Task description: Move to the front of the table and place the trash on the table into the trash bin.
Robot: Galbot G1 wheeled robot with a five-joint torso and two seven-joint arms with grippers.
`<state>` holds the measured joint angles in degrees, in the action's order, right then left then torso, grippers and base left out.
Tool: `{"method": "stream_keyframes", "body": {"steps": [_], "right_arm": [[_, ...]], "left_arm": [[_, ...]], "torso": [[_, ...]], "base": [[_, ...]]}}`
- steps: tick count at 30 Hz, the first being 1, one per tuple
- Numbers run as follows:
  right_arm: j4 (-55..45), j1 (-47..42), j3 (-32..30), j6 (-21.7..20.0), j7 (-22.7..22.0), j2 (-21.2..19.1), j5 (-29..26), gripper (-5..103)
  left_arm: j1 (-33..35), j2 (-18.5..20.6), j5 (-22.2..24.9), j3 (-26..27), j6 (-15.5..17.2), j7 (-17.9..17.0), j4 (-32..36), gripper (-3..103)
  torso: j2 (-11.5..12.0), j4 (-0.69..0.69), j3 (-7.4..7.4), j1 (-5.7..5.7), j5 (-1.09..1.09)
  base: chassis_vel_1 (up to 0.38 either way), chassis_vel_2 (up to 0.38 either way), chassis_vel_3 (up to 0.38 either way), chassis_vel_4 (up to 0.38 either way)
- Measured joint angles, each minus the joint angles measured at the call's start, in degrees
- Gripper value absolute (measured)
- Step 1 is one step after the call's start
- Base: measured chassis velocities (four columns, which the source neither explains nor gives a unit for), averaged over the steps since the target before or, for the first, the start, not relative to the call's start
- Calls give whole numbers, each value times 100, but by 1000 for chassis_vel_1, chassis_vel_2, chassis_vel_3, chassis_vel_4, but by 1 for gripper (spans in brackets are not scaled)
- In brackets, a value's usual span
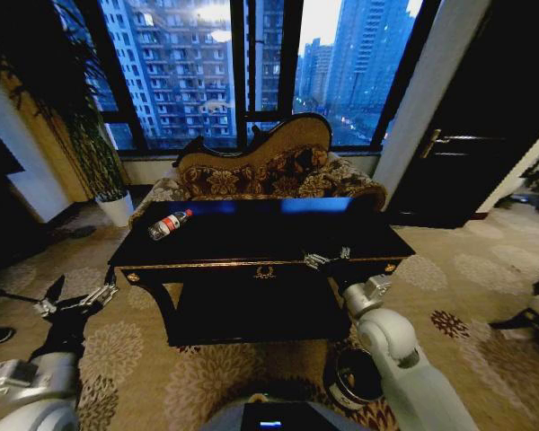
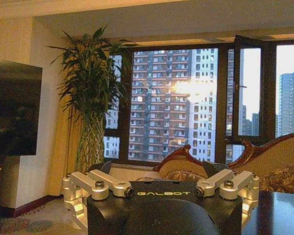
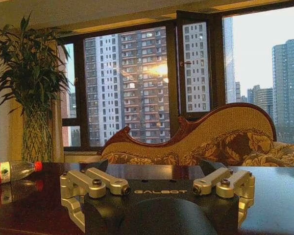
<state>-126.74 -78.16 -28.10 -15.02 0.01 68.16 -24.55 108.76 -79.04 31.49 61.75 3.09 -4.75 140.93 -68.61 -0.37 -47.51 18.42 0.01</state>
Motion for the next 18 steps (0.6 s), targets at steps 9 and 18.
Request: {"method": "stream_keyframes", "body": {"steps": [9, 18], "right_arm": [[8, -3, 3, -2, 0, 19, 26, 100], [-6, -38, 8, -13, 0, 30, 56, 100]], "left_arm": [[9, 2, -25, -24, -35, -8, -9, 100], [13, 2, -26, -17, -35, -8, 0, 100]], "torso": [[0, 0, 0, 0, 0], [0, 0, 0, 0, 0]], "base": [[0, 0, 0, 0], [0, 0, 0, 0]]}}
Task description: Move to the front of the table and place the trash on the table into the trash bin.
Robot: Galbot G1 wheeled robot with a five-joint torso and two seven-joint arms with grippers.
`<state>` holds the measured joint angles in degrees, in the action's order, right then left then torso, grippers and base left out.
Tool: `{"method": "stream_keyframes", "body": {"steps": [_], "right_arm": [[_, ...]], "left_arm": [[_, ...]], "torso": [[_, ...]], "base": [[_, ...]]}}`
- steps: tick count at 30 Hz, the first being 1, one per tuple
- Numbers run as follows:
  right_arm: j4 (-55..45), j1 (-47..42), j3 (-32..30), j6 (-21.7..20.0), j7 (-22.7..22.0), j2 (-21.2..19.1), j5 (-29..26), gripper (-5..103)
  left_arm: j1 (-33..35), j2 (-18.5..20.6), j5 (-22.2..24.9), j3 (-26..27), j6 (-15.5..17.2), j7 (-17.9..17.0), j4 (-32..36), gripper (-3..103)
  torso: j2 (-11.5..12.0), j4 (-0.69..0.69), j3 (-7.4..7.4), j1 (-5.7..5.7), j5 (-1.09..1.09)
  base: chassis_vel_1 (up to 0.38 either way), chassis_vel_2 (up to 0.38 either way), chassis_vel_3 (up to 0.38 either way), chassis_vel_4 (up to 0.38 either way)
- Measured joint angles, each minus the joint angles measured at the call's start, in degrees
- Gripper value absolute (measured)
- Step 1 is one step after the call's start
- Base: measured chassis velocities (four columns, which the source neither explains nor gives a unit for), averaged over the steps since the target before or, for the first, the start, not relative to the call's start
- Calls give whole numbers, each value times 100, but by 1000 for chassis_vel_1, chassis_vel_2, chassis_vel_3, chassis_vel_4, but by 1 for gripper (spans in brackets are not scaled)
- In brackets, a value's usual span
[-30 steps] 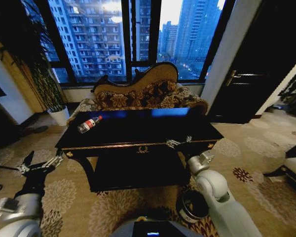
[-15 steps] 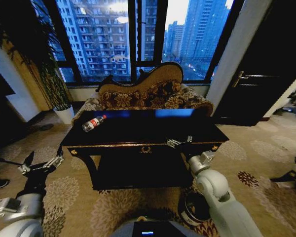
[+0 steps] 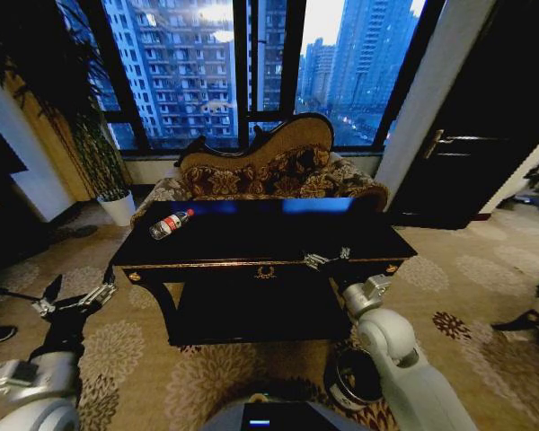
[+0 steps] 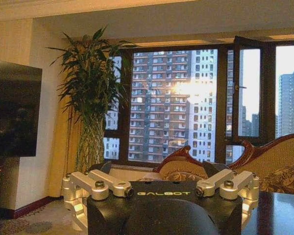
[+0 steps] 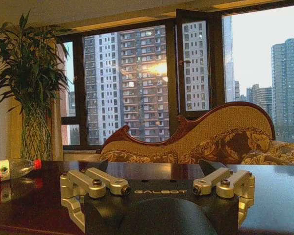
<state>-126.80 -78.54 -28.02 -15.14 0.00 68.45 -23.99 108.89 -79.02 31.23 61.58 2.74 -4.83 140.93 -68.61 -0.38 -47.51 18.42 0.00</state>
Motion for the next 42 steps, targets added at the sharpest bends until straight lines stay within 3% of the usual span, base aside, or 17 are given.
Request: {"method": "stream_keyframes", "body": {"steps": [34, 39, 41, 42], "right_arm": [[159, 114, 85, -38, 0, 63, 44, 100], [216, 142, 68, -11, 0, 67, 42, 100], [261, 157, -5, 26, 0, 69, 40, 100], [261, 157, -5, 26, 0, 69, 40, 100]], "left_arm": [[22, 50, -42, -9, 60, 0, 54, 100], [19, 360, 158, 86, 382, -50, 135, 100], [-42, 789, 527, 268, 814, -334, 225, 100], [-42, 789, 527, 268, 814, -334, 225, 100]], "torso": [[2, 0, -1, 1, 0], [2, 1, -1, 2, 1], [1, 0, 0, 1, 1], [1, 0, 0, 1, 1]], "base": [[-19, 14, 17, -16], [-9, 15, 12, -21], [0, 0, 0, 0], [0, 0, 0, 0]]}}
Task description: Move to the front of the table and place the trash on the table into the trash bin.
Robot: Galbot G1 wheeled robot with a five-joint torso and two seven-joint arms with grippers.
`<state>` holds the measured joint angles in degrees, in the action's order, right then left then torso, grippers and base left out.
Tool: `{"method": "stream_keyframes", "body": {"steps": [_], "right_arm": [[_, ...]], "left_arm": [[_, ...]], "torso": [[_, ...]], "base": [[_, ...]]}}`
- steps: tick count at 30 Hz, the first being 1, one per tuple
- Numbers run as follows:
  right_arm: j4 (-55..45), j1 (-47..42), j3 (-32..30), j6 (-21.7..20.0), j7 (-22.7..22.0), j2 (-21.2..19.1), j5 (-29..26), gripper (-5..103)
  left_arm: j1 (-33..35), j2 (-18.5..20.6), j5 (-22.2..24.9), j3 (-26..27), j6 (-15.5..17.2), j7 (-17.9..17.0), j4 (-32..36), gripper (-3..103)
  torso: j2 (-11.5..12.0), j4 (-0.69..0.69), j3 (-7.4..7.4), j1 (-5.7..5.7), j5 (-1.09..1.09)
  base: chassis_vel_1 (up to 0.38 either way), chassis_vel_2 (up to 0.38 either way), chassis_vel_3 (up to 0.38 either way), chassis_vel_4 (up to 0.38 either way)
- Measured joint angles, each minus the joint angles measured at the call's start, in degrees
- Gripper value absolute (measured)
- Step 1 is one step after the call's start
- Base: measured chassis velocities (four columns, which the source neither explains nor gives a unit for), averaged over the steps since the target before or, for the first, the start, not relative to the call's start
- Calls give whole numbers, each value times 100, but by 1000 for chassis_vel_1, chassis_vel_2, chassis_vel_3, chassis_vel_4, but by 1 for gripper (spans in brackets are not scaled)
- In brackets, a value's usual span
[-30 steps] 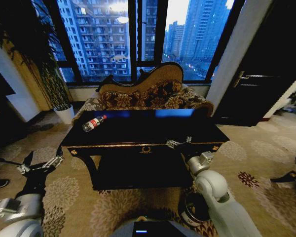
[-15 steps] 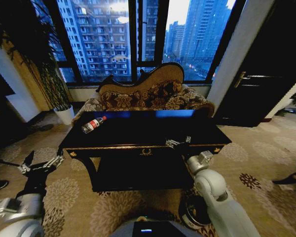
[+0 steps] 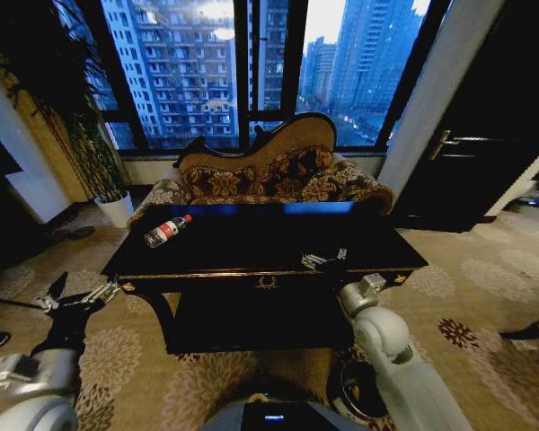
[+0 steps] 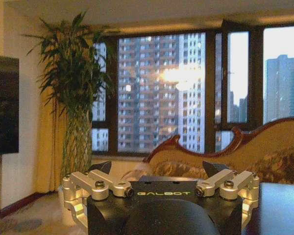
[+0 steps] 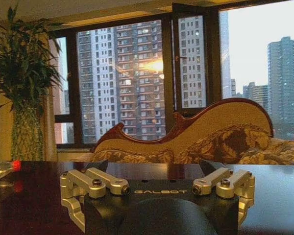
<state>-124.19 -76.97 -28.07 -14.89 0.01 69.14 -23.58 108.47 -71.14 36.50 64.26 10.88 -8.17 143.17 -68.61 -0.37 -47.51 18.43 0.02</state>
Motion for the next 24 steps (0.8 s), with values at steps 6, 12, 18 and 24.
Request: {"method": "stream_keyframes", "body": {"steps": [6, 12, 18, 24], "right_arm": [[139, 47, -317, -13, 0, 58, -27, 100], [324, 12, -619, -16, 0, 177, -33, 100], [590, 48, -892, 23, -1, 297, -44, 100], [792, 188, -958, 68, -1, 318, -111, 100]], "left_arm": [[-280, 1296, 901, 819, 965, -844, -58, 100], [-456, 2070, 1695, 1504, 1501, -1031, -774, 100], [-805, 2522, 1938, 1597, 1506, -865, -1833, 100], [-1283, 2761, 2058, 1278, 1363, -831, -2145, 100]], "torso": [[-1, 0, 0, 0, -1], [-1, 0, 0, 0, 0], [-1, 1, 0, -1, 1], [0, 0, 0, -1, -1]], "base": [[0, 0, 0, 0], [0, 0, 0, 0], [0, 0, 0, 0], [0, 0, 0, 0]]}}
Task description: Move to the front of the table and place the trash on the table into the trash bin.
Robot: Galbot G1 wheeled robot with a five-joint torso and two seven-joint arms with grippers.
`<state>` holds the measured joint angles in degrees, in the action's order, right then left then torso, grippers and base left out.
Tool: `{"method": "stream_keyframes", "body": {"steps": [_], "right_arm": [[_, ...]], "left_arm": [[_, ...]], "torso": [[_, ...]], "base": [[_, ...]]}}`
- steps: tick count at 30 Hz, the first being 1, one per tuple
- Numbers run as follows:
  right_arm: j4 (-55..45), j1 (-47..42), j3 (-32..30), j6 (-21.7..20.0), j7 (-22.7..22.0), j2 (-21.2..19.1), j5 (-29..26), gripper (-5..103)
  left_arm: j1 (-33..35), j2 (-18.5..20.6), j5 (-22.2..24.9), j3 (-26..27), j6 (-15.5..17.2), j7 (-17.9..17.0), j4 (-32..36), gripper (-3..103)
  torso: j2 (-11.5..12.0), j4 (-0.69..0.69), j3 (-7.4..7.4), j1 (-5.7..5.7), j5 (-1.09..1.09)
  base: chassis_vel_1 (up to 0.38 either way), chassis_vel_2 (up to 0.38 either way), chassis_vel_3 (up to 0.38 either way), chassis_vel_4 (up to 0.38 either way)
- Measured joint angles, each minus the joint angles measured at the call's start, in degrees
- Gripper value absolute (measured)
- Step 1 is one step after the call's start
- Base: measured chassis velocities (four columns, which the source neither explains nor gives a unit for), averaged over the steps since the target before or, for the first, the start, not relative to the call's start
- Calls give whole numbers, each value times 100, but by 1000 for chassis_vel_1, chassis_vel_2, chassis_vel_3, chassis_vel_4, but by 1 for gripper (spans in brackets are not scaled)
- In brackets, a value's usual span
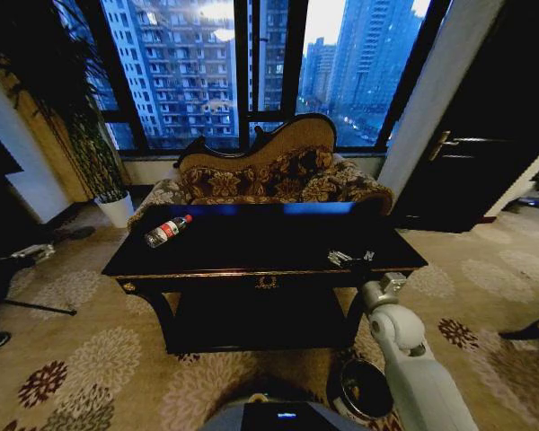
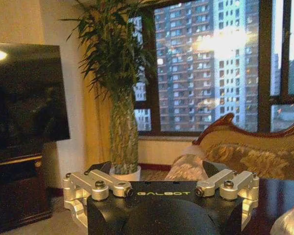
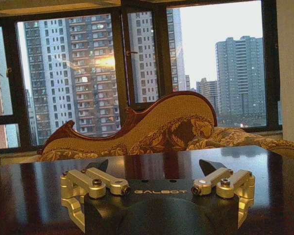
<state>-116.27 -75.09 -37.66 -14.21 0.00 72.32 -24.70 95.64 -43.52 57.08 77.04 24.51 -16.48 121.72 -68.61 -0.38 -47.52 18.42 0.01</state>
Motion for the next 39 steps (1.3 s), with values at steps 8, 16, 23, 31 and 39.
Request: {"method": "stream_keyframes", "body": {"steps": [8, 16, 23, 31, 39], "right_arm": [[195, 179, -21, 96, 0, 39, -42, 100], [139, 258, -11, 158, 0, -147, -470, 100], [28, 576, 150, -56, 0, -747, -1112, 100], [-166, 657, 199, -578, 0, -945, -1447, 100], [-229, 743, 226, -723, 0, -761, -1367, 100]], "left_arm": [[-521, 108, -243, -751, -624, -268, -167, 100], [-672, 2, -270, -1178, -1422, -7, -298, 100], [-76, -124, -372, -602, -1132, 1438, -169, 100], [-4, -371, -210, -392, -446, 2037, -62, 100], [-1112, -710, -502, -1162, -269, 2310, -517, 100]], "torso": [[0, 0, 0, 0, 1], [0, -1, 0, 0, -1], [0, 1, 0, 0, -1], [0, 1, 1, 0, 0], [0, -2, 0, 0, 2]], "base": [[0, 0, 0, 0], [0, 0, 0, 0], [0, 0, 0, 0], [0, 0, 0, 0], [0, 0, 0, 0]]}}
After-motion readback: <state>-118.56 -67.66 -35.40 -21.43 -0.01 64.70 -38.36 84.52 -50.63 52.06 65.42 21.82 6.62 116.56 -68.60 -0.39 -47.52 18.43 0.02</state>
